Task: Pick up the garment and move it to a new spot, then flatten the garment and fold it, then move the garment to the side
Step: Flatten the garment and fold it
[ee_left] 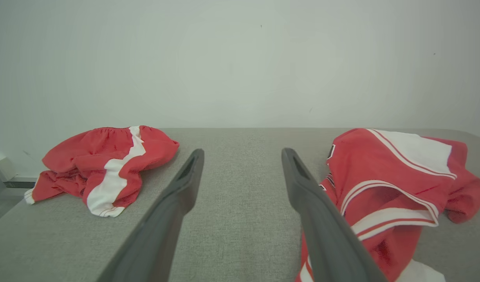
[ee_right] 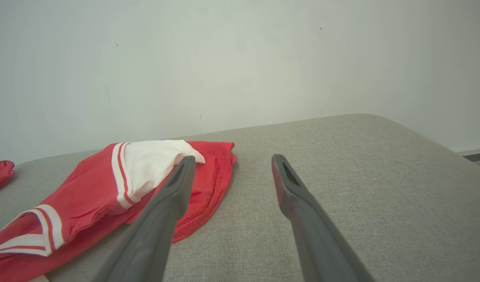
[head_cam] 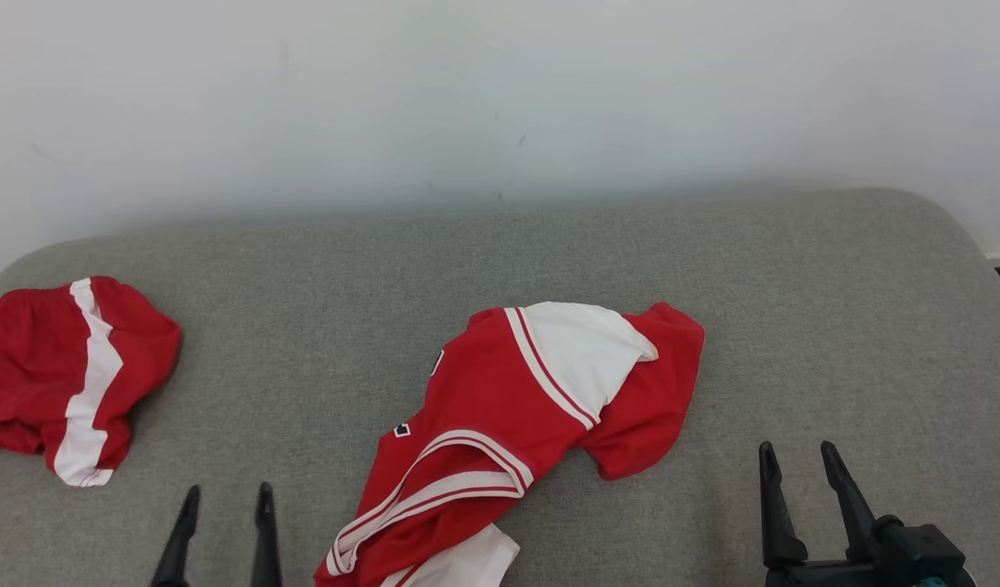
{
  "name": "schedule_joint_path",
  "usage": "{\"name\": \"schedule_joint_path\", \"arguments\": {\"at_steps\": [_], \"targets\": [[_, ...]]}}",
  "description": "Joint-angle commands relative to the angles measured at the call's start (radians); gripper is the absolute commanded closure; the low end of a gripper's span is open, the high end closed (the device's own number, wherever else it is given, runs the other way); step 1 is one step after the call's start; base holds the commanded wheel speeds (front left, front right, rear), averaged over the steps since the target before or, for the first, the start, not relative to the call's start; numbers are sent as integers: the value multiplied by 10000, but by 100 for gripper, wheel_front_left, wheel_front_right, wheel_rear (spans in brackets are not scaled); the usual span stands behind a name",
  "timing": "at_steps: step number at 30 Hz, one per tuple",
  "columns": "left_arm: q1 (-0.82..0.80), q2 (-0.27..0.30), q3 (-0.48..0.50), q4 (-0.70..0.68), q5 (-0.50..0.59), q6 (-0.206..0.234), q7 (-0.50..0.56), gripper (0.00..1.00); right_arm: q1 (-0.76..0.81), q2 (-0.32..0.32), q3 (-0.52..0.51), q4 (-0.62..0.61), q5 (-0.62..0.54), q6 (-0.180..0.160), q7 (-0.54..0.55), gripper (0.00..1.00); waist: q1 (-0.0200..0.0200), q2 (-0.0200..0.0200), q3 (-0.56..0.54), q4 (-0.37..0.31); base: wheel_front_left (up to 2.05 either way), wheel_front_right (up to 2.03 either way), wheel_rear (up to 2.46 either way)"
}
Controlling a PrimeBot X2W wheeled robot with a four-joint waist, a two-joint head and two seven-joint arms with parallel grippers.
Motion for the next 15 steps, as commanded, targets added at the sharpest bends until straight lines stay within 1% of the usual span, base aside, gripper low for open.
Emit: {"name": "schedule_joint_path", "arguments": {"at_steps": [1, 8, 12, 15], "targets": [[-201, -170, -124, 47, 168, -153, -31, 0, -69, 27, 35, 7, -58, -22, -5, 0, 0, 0, 3, -19, 0, 0, 0], [-1305, -525, -1296, 960, 370, -861, -32, 0, -123, 25, 215, 47, 12, -22, -5, 0, 0, 0, 48, -394, 0, 0, 0], [-1846, -670, -1952, 1861, 291, -1015, -34, 0, -186, 25, 320, 99, 56, -22, -5, 0, 0, 0, 88, -800, 0, 0, 0], [-2088, -770, -2412, 2583, 212, -1045, -33, 0, -200, 25, 341, 121, 125, -22, -5, 0, 0, 0, 131, -1117, 0, 0, 0]]}}
